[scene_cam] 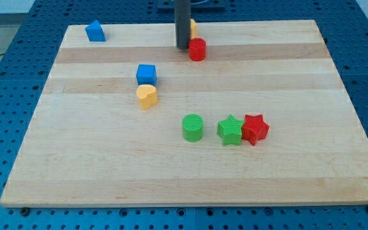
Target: Move the red circle towards top right side
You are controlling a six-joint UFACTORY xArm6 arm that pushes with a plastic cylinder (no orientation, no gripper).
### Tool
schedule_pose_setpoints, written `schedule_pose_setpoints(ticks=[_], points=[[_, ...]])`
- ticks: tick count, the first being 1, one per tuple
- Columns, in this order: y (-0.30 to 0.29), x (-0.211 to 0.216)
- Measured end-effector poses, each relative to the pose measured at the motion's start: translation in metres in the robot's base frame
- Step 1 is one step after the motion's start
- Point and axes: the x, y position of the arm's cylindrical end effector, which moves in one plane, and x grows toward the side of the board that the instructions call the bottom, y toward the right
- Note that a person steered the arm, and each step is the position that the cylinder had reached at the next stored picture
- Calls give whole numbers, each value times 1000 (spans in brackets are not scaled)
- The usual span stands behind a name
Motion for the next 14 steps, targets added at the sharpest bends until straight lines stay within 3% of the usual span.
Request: schedule_pose_setpoints(ticks=[1,3,4,5,6,7,8,10,14], points=[[-24,30],[132,17],[108,33],[59,20],[82,-22],[143,-28],[122,2],[176,5],[157,-22]])
